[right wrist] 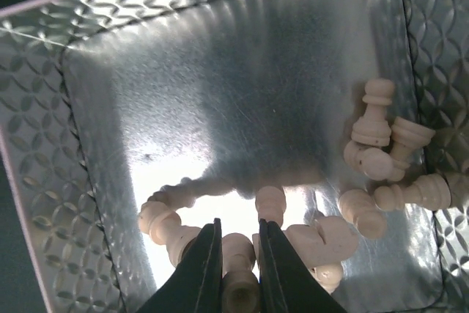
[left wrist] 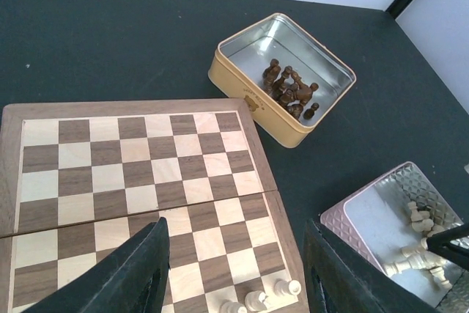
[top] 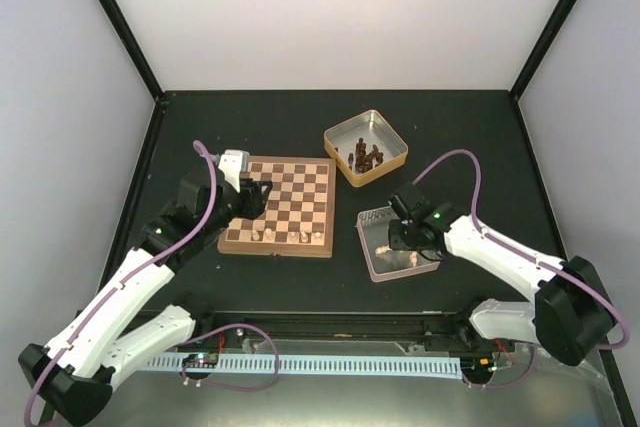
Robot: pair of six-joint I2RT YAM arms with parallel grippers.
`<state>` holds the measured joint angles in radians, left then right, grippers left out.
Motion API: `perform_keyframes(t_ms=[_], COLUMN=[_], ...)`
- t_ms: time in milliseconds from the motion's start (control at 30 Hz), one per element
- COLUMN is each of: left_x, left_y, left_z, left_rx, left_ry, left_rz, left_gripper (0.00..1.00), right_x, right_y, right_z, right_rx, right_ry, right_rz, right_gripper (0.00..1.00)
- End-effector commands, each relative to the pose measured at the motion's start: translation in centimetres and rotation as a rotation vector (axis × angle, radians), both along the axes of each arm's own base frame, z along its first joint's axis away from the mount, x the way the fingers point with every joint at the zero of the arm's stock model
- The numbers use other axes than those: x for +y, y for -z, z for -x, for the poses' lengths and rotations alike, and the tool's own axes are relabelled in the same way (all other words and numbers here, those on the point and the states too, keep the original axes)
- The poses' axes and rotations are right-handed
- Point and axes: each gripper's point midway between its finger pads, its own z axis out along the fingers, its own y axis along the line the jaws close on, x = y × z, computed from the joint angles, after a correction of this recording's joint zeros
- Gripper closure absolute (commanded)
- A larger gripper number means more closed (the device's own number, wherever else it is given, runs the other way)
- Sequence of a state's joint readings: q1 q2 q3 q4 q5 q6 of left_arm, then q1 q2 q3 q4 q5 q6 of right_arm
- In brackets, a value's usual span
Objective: Set up the chess pieces on the board
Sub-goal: Pick up the chess piece from the storage box.
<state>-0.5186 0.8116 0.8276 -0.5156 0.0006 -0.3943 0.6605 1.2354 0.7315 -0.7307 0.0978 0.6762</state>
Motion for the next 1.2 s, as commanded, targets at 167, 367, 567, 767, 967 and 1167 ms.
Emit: perform_keyframes(t_ms=[167, 367, 567, 767, 967, 1167], left_x=[-2.3, -6.2, -10.4, -14.2, -18.1, -23.3], left_y=[0.0, 1.2, 2.2, 3.4, 2.3, 0.8], left_z=[0.8, 2.1, 3.3, 3.8, 4.8, 5.6], left_rx=[0.012, 0.1, 0.156, -0.013, -0.208, -0.296], left_ry=[0.119, 0.307, 0.438, 0.455, 0.491, 0.574], left_rz=[0.072, 0.202, 0.32, 0.32, 0.386, 0.422], left_gripper=[0.47, 0.46, 0.45, 0.38, 0.29, 0.18], right_x=[3.2, 3.3, 3.1, 2.7, 2.4, 2.8], right_y=[-6.3, -9.1, -11.7, -14.3, -17.0, -19.1], right_z=[-3.6, -4.3, -3.9, -4.3, -4.1, -3.2], right_rx=[-0.199, -0.302, -0.335, -0.352, -0.375, -0.364], right_ry=[-0.055, -0.007, 0.1, 0.28, 0.36, 0.39], right_rz=[-0.134, -0.214, -0.336, -0.492, -0.611, -0.756], right_gripper=[0.95, 0.95, 0.94, 0.94, 0.94, 0.94])
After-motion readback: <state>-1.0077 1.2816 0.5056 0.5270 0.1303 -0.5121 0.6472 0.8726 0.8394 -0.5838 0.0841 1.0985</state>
